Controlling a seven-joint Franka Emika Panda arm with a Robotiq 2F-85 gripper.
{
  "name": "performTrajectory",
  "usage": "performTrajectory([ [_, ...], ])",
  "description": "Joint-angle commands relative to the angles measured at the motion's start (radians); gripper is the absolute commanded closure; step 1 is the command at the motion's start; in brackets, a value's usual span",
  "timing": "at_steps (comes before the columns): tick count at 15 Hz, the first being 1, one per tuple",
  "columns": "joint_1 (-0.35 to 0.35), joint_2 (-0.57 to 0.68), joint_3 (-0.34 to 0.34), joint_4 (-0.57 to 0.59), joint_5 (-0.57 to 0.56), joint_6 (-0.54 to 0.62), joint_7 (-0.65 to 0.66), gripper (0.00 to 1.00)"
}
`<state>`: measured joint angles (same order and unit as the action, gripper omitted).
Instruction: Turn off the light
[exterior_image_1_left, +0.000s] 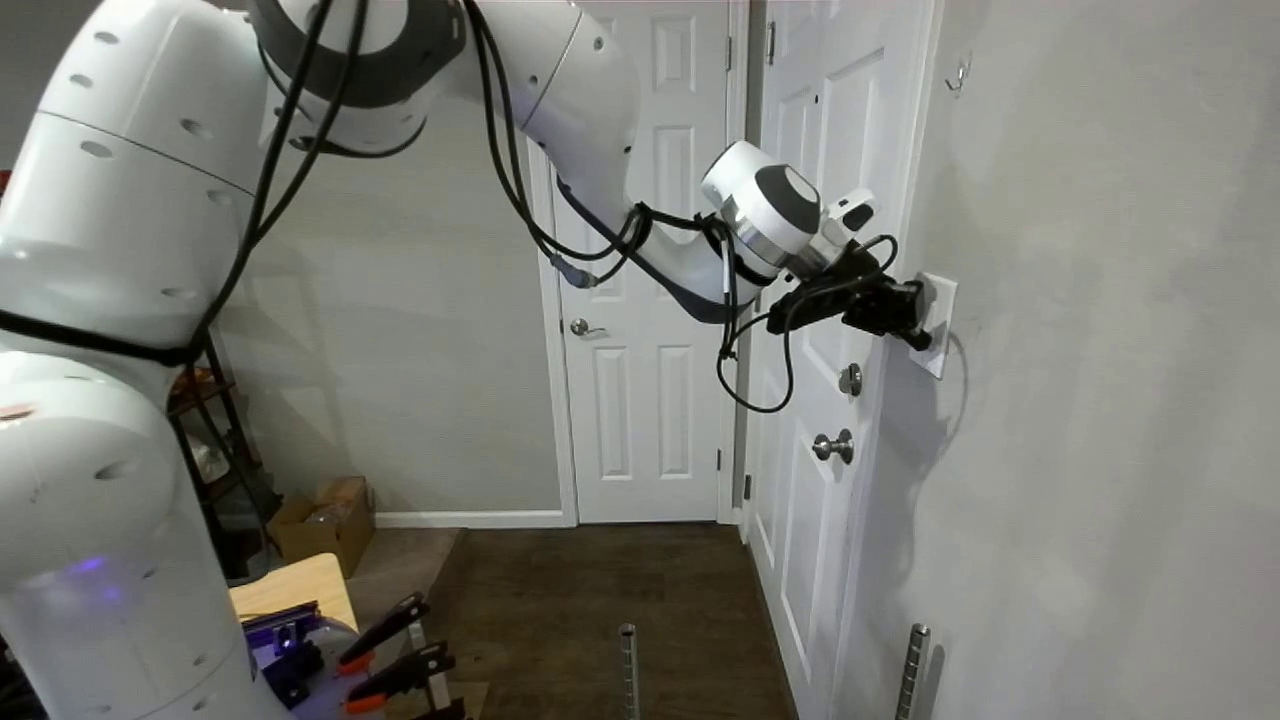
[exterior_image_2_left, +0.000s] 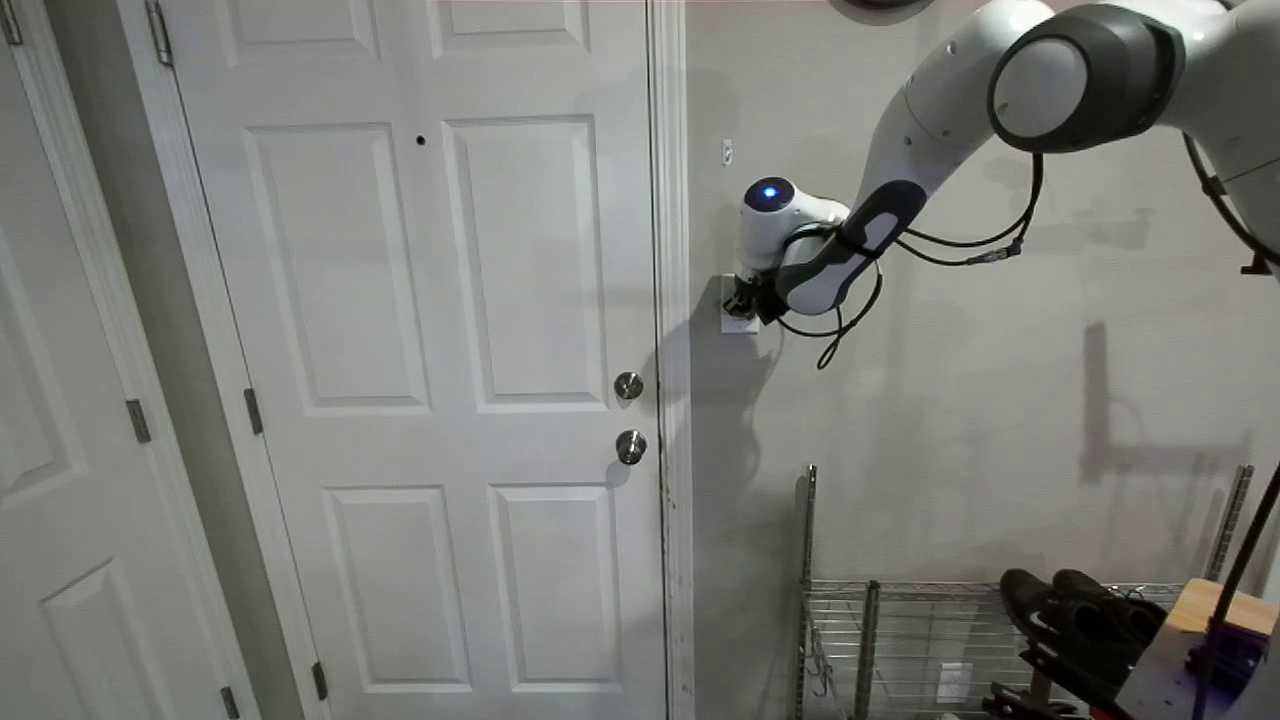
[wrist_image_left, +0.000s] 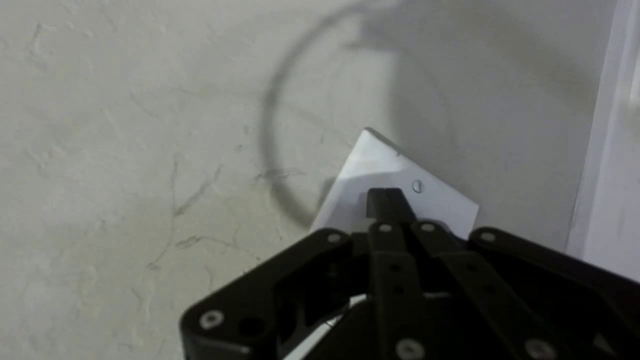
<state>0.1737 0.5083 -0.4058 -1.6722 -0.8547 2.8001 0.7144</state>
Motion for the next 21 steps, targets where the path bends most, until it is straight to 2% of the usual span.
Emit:
performTrajectory([
  [1, -0.023, 0.067, 0.011, 0.079, 0.007, 0.082, 0.002, 0.99],
  [4, -0.042, 0.091, 0.034, 0.105, 0.034, 0.098, -0.018, 0.99],
  [11, -0.122, 0.186, 0.149, 0.213, 0.108, 0.203, -0.071, 0.99],
  [20, -0.178, 0.189, 0.224, 0.216, 0.154, 0.186, -0.049, 1.00],
  [21, -0.143, 0.145, 0.199, 0.157, 0.125, 0.157, -0.024, 0.74],
])
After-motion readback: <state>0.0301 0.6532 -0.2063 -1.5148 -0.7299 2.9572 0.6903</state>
